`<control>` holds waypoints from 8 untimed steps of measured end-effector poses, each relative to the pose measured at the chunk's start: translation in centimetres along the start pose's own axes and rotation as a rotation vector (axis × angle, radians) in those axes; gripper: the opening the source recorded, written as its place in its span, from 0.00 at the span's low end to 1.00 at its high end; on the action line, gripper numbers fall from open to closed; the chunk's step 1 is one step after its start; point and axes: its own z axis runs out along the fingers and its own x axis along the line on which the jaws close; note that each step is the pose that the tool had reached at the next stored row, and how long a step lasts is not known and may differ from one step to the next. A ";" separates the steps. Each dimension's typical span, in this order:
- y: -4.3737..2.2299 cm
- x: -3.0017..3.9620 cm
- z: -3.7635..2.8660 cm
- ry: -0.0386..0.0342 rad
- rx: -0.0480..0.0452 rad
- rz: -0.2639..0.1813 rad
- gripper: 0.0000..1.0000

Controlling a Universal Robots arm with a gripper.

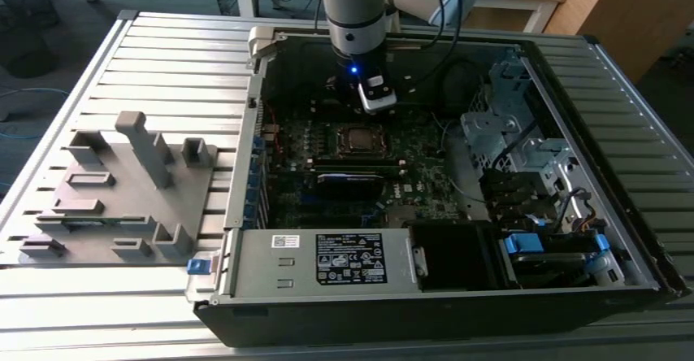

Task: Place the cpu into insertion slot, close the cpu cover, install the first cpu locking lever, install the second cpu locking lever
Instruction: 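Install the first cpu locking lever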

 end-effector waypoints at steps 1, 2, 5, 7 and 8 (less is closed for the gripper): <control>0.02 -0.02 -0.07 0.0000 -0.0001 0.000 0.10; 0.02 -0.03 -0.20 0.0003 0.0008 0.000 0.10; 0.07 -0.09 -0.58 0.0004 0.0011 0.000 0.10; 0.12 -0.15 -0.93 0.0004 0.0010 0.000 0.10; 0.15 -0.18 -1.14 0.0005 0.0011 0.000 0.10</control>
